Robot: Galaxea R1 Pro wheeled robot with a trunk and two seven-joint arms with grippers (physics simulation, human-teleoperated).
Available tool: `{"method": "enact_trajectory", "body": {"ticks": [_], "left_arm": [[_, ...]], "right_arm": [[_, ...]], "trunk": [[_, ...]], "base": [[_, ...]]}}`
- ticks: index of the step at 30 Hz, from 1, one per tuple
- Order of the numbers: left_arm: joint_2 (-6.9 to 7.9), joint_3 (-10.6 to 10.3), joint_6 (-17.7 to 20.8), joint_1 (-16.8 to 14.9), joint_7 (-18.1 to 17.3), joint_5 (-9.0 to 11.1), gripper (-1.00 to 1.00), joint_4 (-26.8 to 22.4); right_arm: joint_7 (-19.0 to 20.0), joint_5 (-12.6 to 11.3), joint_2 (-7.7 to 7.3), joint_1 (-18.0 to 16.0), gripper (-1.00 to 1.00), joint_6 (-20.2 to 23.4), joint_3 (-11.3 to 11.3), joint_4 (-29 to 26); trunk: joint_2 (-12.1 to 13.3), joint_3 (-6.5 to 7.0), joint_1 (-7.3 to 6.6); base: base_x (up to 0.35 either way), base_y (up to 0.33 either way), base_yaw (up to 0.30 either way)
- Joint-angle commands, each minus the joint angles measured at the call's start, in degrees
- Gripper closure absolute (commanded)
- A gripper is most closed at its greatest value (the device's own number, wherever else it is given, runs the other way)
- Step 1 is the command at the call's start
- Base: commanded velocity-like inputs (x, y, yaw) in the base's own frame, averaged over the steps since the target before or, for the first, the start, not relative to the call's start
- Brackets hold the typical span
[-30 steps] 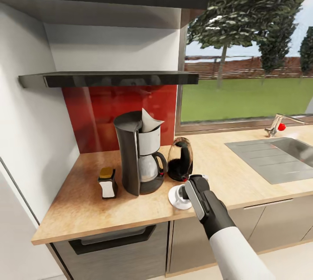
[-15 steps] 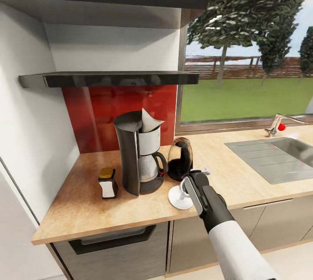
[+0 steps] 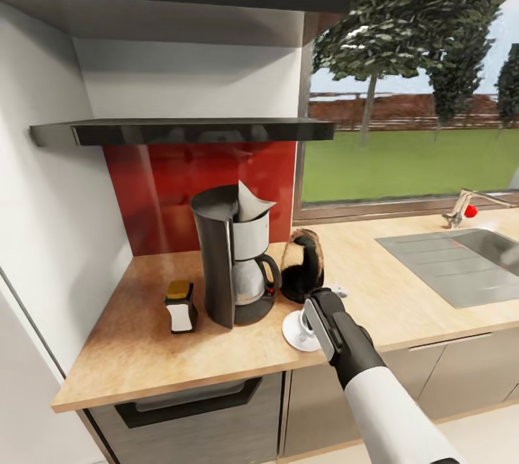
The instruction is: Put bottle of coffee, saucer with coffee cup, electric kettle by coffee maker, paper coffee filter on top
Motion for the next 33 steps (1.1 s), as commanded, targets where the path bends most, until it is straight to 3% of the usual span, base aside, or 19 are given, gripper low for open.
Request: {"method": "enact_trajectory", "body": {"ticks": [1, 33], "left_arm": [[-0.01, 0.2, 0.2, 0.0, 0.0, -0.2, -1.00, -0.1], [0.02, 0.2, 0.1, 0.0, -0.1, -0.2, -1.00, -0.1]], "right_arm": [[-0.6, -0.5, 0.00, -0.1, 1.00, 0.1, 0.1, 0.2], [-0.6, -0.5, 0.00, -0.1, 1.00, 0.1, -0.4, 0.7]], "trunk": [[-0.1, -0.11, 0.05], [-0.1, -0.11, 0.05]], "base": [[0.111, 0.108, 0.000], [0.016, 0.011, 0.000]]}}
